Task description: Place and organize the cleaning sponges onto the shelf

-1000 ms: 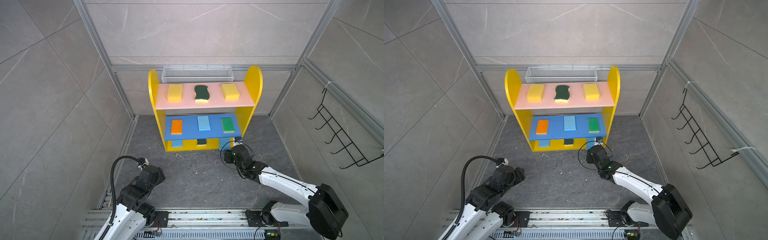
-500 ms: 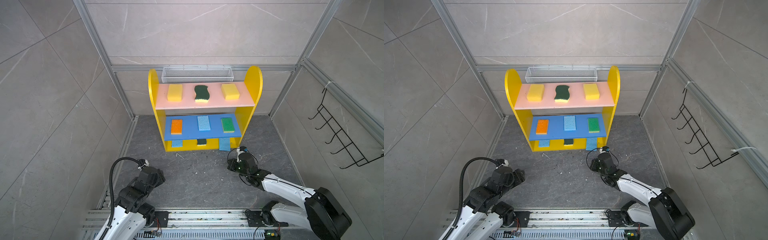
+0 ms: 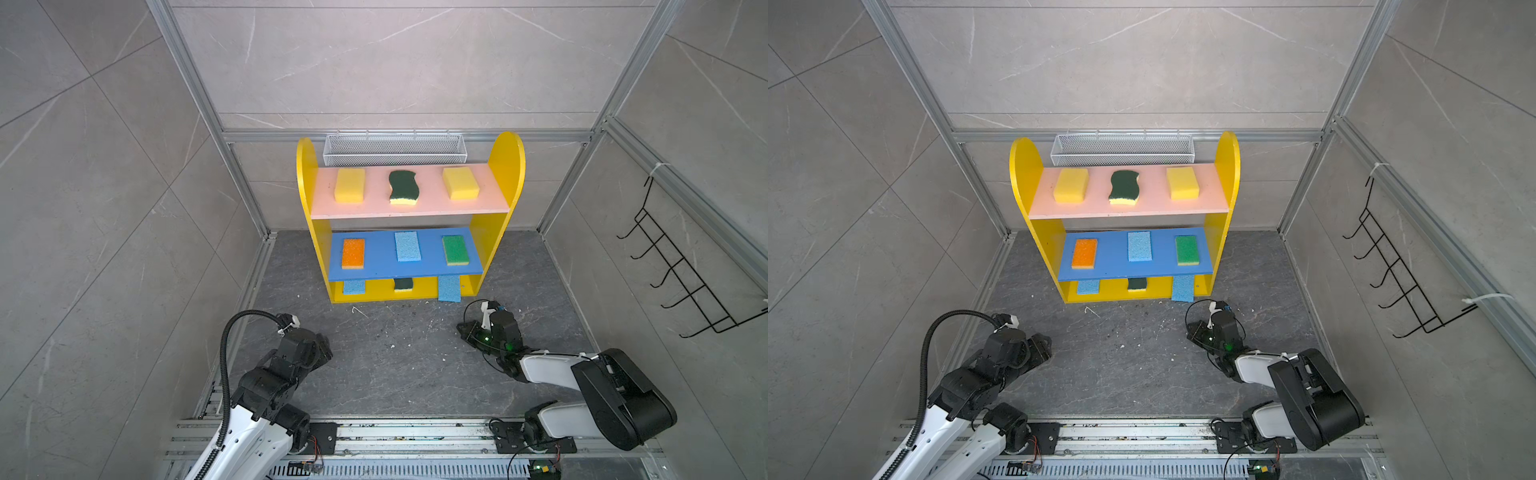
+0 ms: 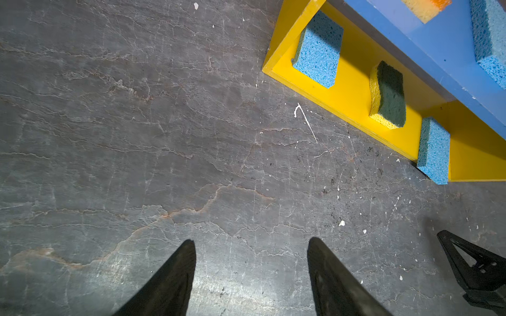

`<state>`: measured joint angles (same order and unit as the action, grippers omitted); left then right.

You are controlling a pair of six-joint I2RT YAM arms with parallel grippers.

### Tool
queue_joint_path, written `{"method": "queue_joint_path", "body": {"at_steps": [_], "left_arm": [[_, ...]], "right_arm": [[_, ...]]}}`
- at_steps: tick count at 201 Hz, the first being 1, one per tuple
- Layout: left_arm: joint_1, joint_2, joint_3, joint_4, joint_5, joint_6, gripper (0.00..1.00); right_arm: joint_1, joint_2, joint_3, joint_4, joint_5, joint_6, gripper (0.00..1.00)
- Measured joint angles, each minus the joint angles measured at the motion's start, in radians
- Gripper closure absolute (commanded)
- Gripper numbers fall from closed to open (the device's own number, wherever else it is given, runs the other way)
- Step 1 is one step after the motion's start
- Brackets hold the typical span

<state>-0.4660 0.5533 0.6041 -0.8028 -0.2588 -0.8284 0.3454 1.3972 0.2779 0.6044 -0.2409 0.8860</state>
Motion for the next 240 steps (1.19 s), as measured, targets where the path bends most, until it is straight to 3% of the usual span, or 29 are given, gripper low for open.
{"method": "queue_joint_path", "body": {"at_steps": [135, 240], "left_arm": [[0.0, 0.034, -0.029, 0.05, 0.002, -0.001, 0.32], [0.0, 0.162, -0.042, 0.139, 0.009, -0.001, 0.33]], "right_arm": [[-0.003, 0.463, -0.118, 0.794, 0.02, 0.326, 1.0], [0.148, 0.567, -0.047, 0.895, 0.315, 0.544, 1.0]]}}
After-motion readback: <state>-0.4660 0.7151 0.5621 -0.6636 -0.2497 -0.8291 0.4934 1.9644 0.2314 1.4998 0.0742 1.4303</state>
